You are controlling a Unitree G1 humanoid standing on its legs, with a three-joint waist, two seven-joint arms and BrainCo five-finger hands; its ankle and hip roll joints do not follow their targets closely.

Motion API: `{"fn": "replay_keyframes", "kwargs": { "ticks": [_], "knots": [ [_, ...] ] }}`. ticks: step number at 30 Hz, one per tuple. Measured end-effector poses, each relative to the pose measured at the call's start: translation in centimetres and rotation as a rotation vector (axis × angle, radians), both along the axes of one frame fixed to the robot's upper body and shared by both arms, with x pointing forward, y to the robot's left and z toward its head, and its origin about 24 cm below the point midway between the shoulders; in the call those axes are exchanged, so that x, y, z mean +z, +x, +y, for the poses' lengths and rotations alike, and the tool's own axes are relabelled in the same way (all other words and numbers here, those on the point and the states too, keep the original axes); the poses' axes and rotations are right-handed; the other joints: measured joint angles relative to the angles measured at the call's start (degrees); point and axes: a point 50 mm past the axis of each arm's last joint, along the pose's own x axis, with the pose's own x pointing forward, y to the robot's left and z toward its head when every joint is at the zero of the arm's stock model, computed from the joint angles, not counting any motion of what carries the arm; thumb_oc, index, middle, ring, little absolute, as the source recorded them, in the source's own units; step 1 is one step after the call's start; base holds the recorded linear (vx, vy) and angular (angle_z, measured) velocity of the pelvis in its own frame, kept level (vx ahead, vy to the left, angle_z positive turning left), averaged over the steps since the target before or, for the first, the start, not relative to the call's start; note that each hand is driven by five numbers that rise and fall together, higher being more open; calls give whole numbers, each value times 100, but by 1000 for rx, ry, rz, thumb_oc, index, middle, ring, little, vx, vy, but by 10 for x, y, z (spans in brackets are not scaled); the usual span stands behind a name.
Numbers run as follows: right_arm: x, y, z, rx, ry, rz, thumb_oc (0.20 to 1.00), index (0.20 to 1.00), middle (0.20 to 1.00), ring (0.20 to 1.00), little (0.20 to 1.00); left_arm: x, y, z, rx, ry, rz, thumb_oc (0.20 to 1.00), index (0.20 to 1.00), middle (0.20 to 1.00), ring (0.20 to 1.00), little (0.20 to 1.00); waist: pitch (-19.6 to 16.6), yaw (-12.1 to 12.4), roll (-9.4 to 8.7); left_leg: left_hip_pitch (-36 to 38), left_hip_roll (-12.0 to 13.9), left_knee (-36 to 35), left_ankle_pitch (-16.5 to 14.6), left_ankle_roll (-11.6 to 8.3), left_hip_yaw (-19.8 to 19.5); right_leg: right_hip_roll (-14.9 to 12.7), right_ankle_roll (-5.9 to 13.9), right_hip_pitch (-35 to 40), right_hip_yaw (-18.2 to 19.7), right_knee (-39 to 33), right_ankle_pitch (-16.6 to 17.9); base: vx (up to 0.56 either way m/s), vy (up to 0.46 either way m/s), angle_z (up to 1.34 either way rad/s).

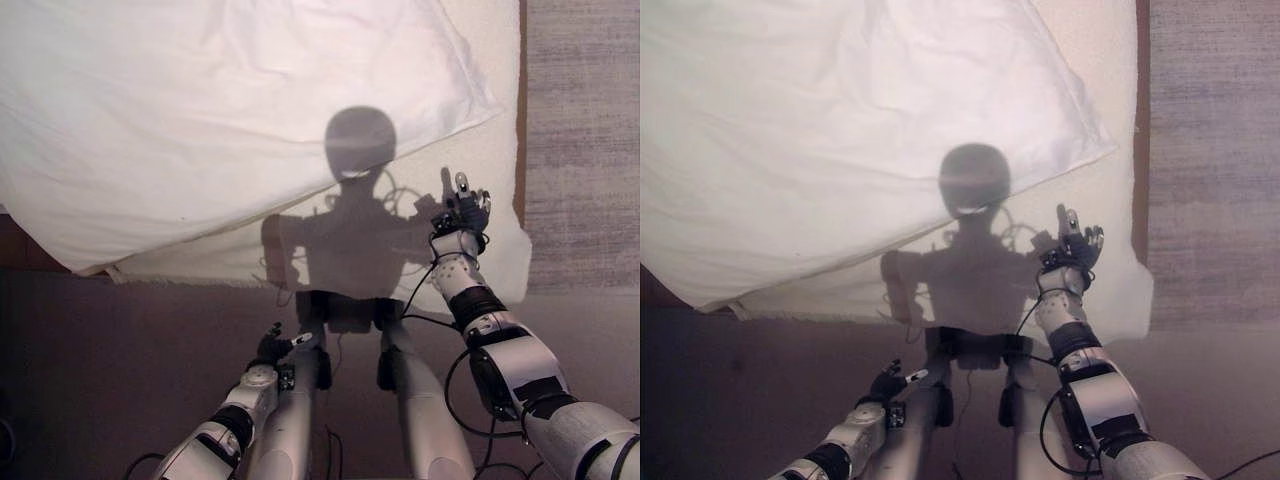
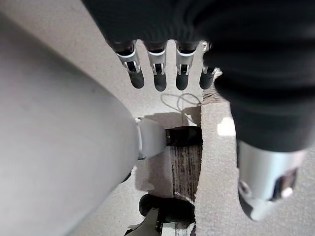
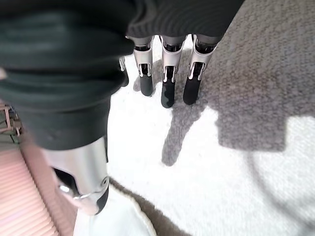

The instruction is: Make the bed

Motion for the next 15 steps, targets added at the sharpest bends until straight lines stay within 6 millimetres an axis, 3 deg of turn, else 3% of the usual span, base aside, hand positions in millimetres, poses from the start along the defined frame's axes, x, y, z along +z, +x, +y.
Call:
{"fn": "replay_keyframes", "kwargs": {
  "ticks": [9, 15],
  "knots": [
    [-3, 3, -16, 15, 10, 14, 1000, 1000, 1000, 1000, 1000, 0, 0, 3, -5, 2, 1, 1000, 1000, 1000, 1000, 1000, -3, 7, -6, -172, -4, 1, 27, -9, -265, 26, 9, -6, -241, -108, -6, 20, -48, 12],
    [12, 11, -28, 10, 3, 33, 1000, 1000, 1000, 1000, 1000, -1, -1, 10, -9, 8, 5, 1000, 1000, 1000, 1000, 1000, -3, 35, -7, -304, 3, 1, 35, -1, -328, 49, 3, -90, -306, -166, 3, 17, -32, 3]
  ]
}}
